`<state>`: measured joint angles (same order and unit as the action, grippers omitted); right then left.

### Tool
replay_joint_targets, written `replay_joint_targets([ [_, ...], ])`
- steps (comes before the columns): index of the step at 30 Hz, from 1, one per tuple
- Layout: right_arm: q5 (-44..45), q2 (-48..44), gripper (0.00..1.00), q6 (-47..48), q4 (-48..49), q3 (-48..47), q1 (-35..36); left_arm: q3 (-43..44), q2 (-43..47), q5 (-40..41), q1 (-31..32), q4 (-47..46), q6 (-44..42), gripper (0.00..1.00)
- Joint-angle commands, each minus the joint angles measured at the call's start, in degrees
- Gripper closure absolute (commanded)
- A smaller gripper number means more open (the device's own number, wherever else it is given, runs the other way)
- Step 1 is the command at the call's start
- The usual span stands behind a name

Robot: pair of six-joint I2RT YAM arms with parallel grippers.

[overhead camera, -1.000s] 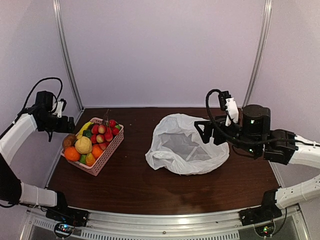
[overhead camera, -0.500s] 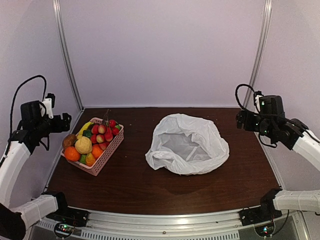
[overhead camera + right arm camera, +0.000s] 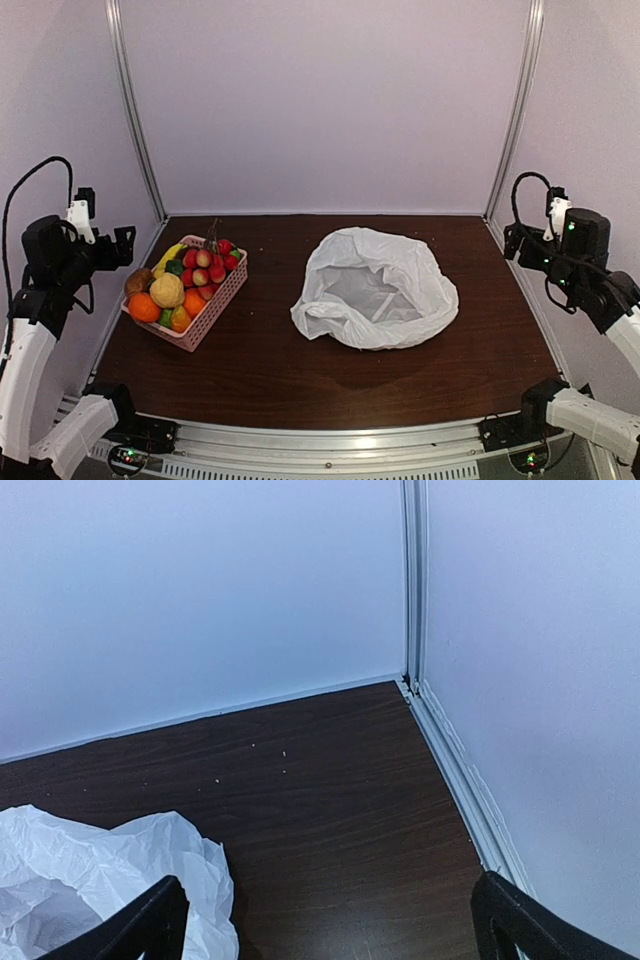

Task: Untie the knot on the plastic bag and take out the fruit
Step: Reset both arms

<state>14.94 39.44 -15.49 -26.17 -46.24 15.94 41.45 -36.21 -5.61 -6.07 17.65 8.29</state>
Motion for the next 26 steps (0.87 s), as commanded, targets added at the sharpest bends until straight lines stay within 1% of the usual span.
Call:
replay_joint_targets([
  [1, -1.2, -3.5, 0.00, 2.3, 4.4, 2.8, -0.5, -1.1, 0.7, -1.2, -0.4, -2.8, 0.5, 0.02],
  [20, -1.2, -3.8, 0.00, 1.6, 6.2, 5.0, -0.4, -1.1, -0.6, -2.2, -0.4, -2.4, 0.4, 0.02],
  [26, -1.3, -3.5, 0.00, 1.4, 6.5, 5.1, -0.4, -0.7, -0.6, -0.3, -0.4, -1.9, 0.6, 0.02],
])
